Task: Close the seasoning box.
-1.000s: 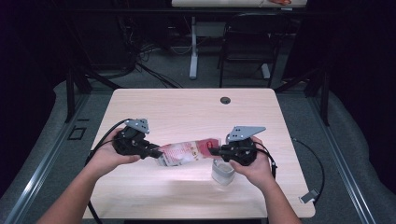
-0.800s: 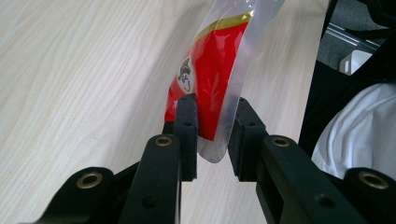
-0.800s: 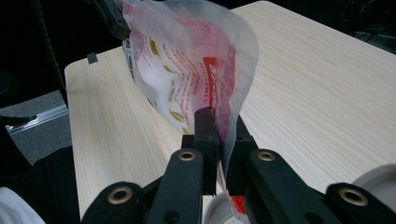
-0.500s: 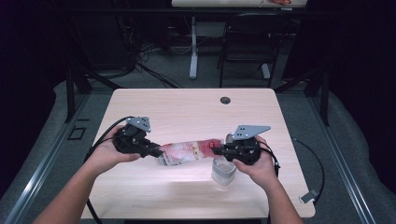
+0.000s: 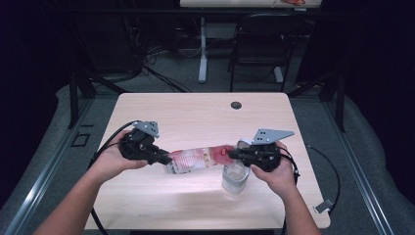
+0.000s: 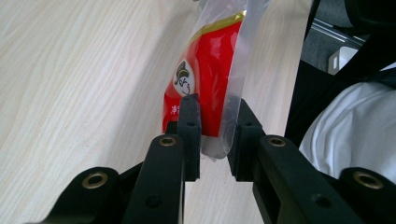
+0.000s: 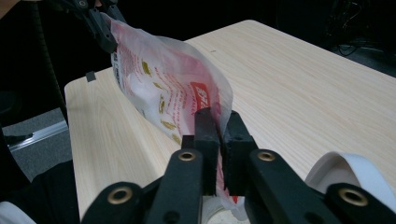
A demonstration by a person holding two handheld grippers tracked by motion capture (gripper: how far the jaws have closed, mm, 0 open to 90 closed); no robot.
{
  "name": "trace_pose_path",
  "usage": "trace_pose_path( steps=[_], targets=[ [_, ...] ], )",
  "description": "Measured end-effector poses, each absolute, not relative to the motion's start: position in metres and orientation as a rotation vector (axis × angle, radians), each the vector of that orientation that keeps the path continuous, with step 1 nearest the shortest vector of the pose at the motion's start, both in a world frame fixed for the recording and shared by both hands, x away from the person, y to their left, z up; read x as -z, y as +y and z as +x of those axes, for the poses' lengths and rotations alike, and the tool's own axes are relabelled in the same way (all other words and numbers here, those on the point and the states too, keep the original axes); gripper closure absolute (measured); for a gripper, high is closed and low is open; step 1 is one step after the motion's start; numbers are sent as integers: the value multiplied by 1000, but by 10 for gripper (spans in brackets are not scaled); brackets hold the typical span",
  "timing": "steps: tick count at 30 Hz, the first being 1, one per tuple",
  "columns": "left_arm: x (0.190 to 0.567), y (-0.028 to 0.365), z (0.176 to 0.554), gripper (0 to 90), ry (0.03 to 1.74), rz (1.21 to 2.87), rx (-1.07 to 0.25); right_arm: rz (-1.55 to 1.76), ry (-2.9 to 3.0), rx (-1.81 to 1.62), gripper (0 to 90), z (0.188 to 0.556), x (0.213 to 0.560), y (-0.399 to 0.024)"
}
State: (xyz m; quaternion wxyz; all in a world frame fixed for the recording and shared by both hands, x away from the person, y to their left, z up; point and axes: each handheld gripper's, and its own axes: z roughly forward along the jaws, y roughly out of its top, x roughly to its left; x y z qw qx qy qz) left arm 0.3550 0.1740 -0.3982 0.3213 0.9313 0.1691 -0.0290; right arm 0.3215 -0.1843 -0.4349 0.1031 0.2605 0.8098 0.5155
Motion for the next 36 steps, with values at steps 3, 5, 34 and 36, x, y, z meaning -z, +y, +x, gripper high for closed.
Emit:
trace_pose_path(
  steps=[3, 5, 34, 36],
  targets=[
    [396, 173, 355, 784, 441, 2444, 90, 772, 2387, -1525, 892, 321, 434, -185],
    [395, 173, 355, 787, 437, 2442, 104, 782, 2383, -1538, 894, 322, 434, -187],
    [379, 155, 354, 783, 421, 2461, 130, 837, 2398, -1521, 899, 314, 425, -203],
    [379, 154, 354, 783, 417, 2462, 130, 845, 2393, -1522, 898, 313, 425, -204]
  ],
)
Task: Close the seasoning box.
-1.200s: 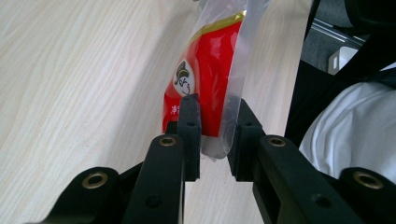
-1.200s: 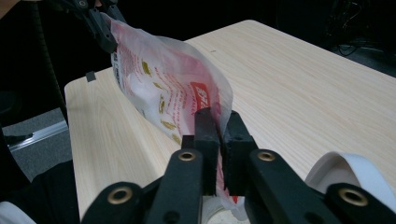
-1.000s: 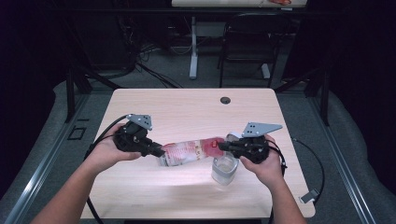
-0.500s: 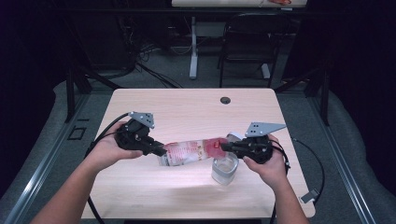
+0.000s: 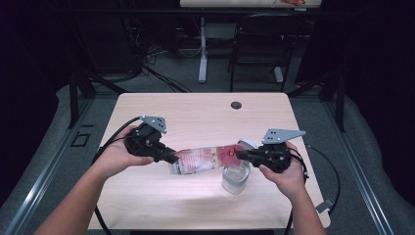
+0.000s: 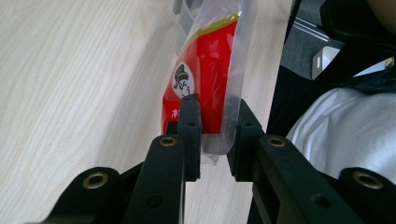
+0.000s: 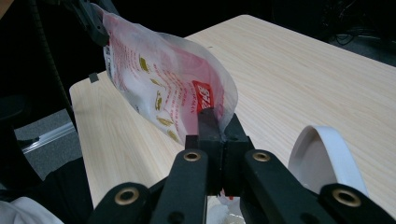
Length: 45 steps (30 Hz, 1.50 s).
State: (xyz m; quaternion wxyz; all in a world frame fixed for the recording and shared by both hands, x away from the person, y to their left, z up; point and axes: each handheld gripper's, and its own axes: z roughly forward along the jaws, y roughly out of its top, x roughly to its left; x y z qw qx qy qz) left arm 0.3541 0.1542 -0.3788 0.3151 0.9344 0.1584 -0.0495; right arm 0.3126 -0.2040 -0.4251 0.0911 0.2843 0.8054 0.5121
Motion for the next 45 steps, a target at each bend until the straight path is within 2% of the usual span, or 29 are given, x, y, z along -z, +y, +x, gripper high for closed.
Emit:
trace_pose_path(
  steps=[15, 45],
  targets=[
    [375, 148, 353, 778, 448, 2462, 172, 881, 2386, -1529, 899, 309, 425, -209],
    [363, 132, 361, 777, 425, 2454, 129, 965, 2359, -1531, 899, 317, 432, -223]
  ],
)
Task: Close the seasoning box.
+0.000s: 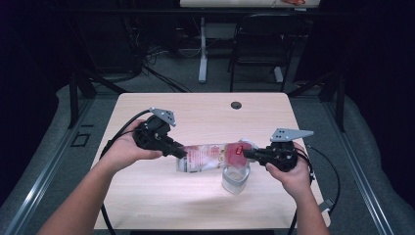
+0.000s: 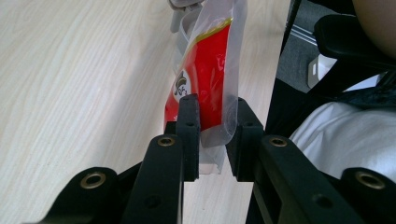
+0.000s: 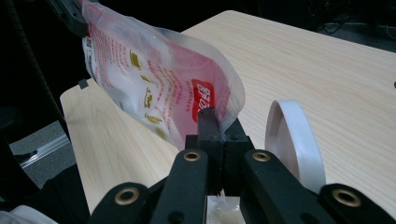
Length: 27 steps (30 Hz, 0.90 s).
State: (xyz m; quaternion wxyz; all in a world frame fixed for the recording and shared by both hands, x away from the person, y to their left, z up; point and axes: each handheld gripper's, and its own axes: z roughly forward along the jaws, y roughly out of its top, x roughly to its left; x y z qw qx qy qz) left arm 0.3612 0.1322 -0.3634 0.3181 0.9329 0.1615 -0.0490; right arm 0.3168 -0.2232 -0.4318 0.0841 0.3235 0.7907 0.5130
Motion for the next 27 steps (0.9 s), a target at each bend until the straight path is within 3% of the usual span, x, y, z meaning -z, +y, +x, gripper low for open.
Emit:
trace_pose_path(
  steps=[27],
  targets=[
    [346, 139, 358, 783, 429, 2452, 96, 966, 2380, -1552, 899, 316, 433, -216]
  ],
)
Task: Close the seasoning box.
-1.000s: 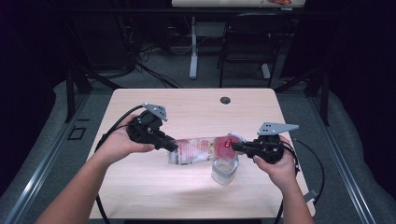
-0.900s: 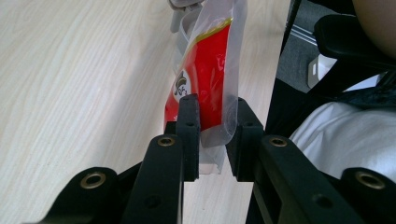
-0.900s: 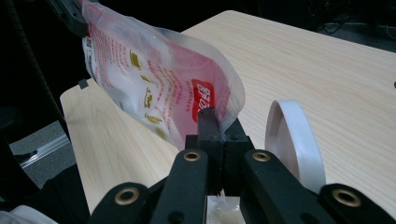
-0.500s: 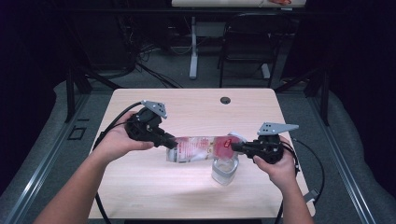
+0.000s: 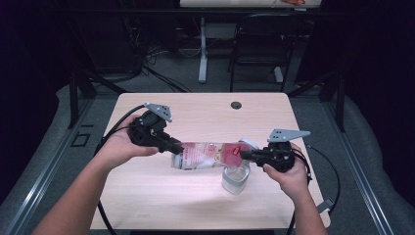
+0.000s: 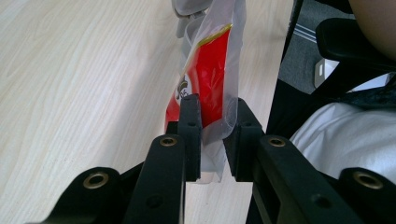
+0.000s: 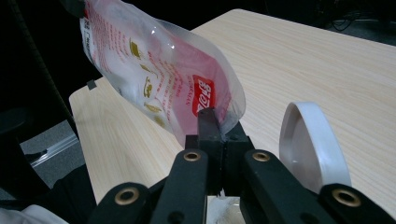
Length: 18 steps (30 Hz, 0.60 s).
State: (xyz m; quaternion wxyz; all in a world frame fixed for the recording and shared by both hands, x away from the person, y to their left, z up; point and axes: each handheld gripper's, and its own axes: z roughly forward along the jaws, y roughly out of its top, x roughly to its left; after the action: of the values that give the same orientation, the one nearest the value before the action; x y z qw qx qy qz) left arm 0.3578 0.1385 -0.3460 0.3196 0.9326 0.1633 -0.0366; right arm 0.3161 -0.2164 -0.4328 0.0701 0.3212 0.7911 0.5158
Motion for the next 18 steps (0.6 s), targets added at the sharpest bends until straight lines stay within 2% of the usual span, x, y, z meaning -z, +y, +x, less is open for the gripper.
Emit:
trace_pose_path(
  steps=[18],
  targets=[
    [343, 135, 361, 780, 439, 2430, 74, 982, 2364, -1525, 900, 318, 434, -219]
  ],
)
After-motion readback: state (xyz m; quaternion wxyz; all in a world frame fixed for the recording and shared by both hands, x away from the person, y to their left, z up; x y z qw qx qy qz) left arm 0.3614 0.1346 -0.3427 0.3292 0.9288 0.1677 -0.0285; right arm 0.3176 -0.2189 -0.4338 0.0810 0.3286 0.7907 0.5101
